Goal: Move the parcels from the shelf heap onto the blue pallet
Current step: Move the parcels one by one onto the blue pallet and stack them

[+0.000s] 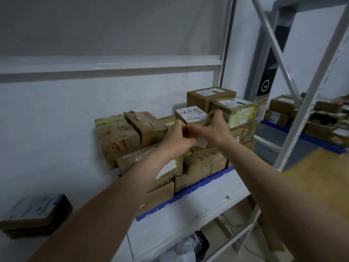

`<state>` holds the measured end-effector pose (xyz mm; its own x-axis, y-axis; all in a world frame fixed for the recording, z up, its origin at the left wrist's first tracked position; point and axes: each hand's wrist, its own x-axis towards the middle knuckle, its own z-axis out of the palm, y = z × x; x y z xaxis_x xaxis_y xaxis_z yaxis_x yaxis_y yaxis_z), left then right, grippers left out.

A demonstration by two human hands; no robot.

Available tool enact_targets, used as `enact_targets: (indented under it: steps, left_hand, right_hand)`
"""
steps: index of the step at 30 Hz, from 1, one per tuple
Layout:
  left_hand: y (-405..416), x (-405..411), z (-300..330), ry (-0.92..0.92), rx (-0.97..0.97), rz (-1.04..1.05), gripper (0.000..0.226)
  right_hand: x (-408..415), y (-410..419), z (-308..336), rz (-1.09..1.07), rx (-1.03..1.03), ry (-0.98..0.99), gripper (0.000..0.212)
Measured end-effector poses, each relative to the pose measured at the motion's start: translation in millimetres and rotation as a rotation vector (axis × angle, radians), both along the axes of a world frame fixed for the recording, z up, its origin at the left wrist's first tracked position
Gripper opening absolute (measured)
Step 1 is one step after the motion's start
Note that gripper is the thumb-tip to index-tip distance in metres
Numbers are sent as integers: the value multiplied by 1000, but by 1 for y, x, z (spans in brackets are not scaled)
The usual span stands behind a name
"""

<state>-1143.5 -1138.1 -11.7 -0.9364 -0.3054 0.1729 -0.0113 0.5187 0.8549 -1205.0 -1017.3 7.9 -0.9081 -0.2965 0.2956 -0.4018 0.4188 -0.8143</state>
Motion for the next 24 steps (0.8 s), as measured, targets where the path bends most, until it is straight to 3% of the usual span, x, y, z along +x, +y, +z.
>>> enact_targets:
  steps: [4, 8, 11, 16, 19, 24]
  left_hand:
    - [-12, -21, -6, -111, -99, -35, 45]
    - [-20, -37, -14, -170, -183, -22, 50]
    - [-19, -40, -19, -222, -227, 37, 77]
    - [-17, -42, -21, -342, -357, 105, 107]
    - [-12, -44, -20, -405, -541, 181, 93]
    - [-7, -44, -15, -470, -605, 225, 86]
  right_hand:
    - [-27, -7, -16, 35, 70, -55, 95]
    - [-38, -11, -30, 58, 65, -90, 97]
    - [-40, -14, -43, 88, 103, -135, 104]
    - [-41, -23, -54, 150, 156, -174, 91]
    - [-45, -26, -54, 216, 197, -195, 84]
    - [-47, -24, -50, 282, 296, -166, 70]
